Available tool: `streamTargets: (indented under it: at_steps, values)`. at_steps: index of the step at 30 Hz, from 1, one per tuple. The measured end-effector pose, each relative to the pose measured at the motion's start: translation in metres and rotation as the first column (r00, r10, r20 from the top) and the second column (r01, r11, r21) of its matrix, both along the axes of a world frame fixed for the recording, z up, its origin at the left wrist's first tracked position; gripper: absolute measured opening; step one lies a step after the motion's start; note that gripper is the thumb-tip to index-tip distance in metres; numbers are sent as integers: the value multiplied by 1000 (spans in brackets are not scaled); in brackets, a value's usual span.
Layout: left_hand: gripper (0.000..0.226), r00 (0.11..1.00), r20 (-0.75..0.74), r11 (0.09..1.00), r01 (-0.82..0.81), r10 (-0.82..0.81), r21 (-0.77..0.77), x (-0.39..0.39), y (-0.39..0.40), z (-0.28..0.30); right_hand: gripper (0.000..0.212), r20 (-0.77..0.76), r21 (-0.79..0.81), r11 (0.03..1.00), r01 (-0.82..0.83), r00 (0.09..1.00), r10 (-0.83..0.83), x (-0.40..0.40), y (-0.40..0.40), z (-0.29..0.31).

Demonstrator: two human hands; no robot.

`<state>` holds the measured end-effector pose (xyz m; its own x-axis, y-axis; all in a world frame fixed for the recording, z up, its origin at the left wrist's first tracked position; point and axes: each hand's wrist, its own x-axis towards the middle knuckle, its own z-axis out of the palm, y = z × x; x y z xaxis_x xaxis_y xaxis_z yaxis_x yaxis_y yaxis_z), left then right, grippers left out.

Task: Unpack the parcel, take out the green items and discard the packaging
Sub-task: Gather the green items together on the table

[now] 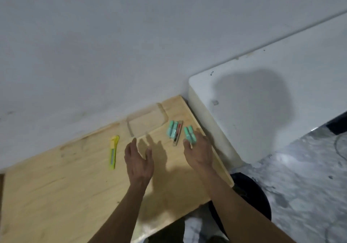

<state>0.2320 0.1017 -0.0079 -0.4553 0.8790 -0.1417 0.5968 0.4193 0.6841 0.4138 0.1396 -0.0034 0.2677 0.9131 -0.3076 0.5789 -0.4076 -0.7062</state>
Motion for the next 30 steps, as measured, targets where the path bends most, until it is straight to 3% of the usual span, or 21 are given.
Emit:
streamTargets:
  at_steps: [6, 9, 12, 19, 24, 28, 30]
  values:
    - [77, 997, 52, 998, -55, 56, -22, -50, 55, -20, 82, 219, -46, 997, 56, 975, -45, -50, 43, -29]
    - [85, 994, 92, 997, -52, 57, -60, -58, 69, -27, 87, 291, -92, 992, 83, 955, -53, -67, 54, -41]
    - [87, 994, 96, 995, -52, 60, -88, -60, 75, -31, 80, 410, -54, 996, 69, 911, -41, -77, 57, -50]
    - [92, 992, 117, 998, -43, 48, -48, -57, 69, -30, 69, 620, -67, 980, -187, 762, 188, -50, 51, -61]
    - [93, 996, 81, 998, -29, 34, -64, -57, 68, -36, 63, 707, -34, 951, -306, 666, 239, -35, 59, -66]
    - [96, 996, 76, 996, -47, 52, -72, -56, 71, -39, 60, 697, -40, 920, -390, 649, 305, -20, 63, -68]
    - [95, 995, 81, 996, -52, 57, -70, -55, 71, -40, 58, 656, 1, 924, -382, 697, 288, -13, 64, -67]
